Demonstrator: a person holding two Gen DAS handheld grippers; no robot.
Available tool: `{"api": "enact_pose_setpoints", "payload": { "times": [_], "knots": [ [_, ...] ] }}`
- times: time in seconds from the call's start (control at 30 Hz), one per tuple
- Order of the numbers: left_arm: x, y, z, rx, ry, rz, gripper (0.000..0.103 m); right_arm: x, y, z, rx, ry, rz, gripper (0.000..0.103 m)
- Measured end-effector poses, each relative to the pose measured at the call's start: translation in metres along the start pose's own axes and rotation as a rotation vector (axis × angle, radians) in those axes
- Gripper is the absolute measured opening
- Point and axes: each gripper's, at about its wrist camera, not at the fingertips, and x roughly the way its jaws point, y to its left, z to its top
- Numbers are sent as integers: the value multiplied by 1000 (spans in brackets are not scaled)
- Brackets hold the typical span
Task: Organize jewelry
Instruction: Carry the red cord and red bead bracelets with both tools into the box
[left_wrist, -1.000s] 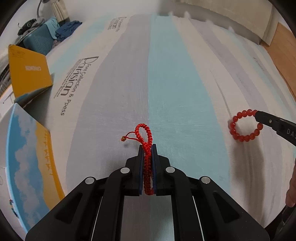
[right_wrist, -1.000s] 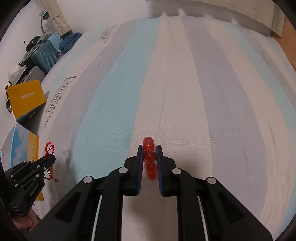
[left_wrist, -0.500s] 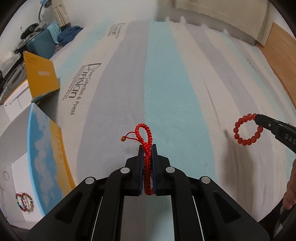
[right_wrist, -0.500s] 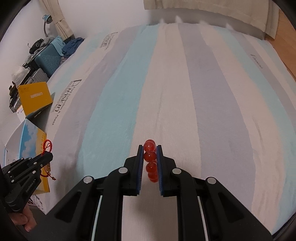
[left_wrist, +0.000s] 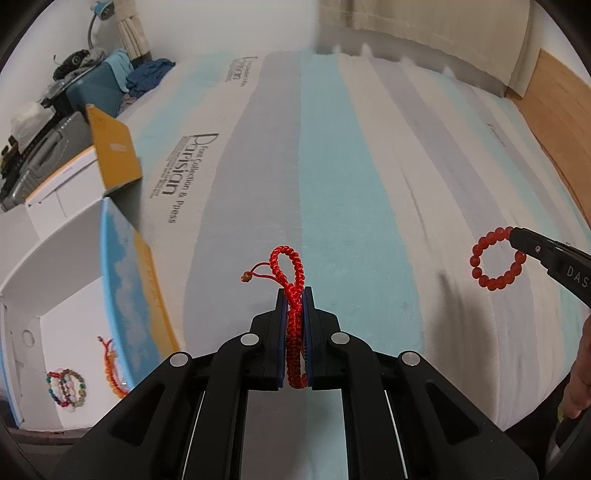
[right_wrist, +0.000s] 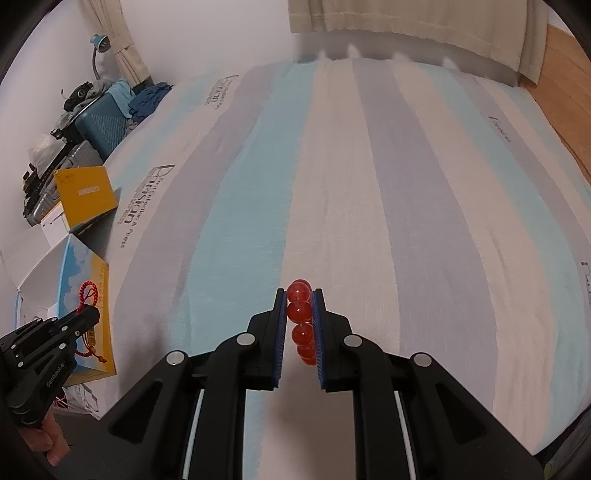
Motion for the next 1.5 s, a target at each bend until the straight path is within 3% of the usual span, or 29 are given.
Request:
{"api": "enact_pose_setpoints", "payload": {
  "times": [0.6, 1.07, 1.5],
  "knots": [
    [-54, 88, -19, -91, -43, 73, 6, -29, 101, 3, -101, -41, 64, 13],
    [-92, 188, -44, -204, -65, 162, 7, -43, 226, 6, -235, -62, 164, 13],
    [-102, 273, -80, -315, -40, 216, 7, -35, 344, -16, -371, -35, 248, 13]
  ]
}}
